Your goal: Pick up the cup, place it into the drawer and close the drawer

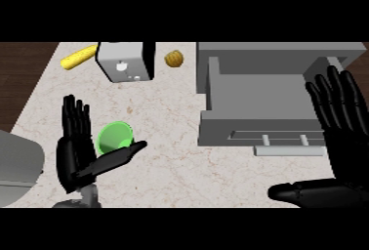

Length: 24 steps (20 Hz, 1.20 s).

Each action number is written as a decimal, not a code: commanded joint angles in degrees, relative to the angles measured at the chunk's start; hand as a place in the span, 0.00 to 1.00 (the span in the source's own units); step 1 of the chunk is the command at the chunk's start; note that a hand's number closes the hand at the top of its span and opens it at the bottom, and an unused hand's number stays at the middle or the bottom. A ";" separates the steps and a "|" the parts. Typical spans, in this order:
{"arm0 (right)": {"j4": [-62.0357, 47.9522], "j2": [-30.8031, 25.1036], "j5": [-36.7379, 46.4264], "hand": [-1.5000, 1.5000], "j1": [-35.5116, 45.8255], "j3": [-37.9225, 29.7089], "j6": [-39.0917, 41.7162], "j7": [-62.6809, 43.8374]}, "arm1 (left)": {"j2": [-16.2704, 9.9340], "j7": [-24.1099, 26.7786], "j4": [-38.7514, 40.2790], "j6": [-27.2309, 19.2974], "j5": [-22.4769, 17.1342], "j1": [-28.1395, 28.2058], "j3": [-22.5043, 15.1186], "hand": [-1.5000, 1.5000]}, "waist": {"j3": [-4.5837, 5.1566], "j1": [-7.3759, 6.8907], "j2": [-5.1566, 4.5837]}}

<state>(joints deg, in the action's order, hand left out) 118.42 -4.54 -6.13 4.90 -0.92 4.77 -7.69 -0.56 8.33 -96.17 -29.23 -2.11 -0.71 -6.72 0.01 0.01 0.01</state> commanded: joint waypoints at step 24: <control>2.65 -0.97 -3.30 0.00 -0.44 -2.82 2.38 -1.86 | 0.51 27.19 33.35 9.18 -11.75 -3.58 10.79 0.00 | 0.01 0.15 -0.01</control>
<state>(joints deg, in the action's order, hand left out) 119.10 -4.69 -8.09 4.27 -2.47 6.85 -7.88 -1.09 31.74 -69.57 -20.57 -12.85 -2.10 2.07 -0.18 0.01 0.14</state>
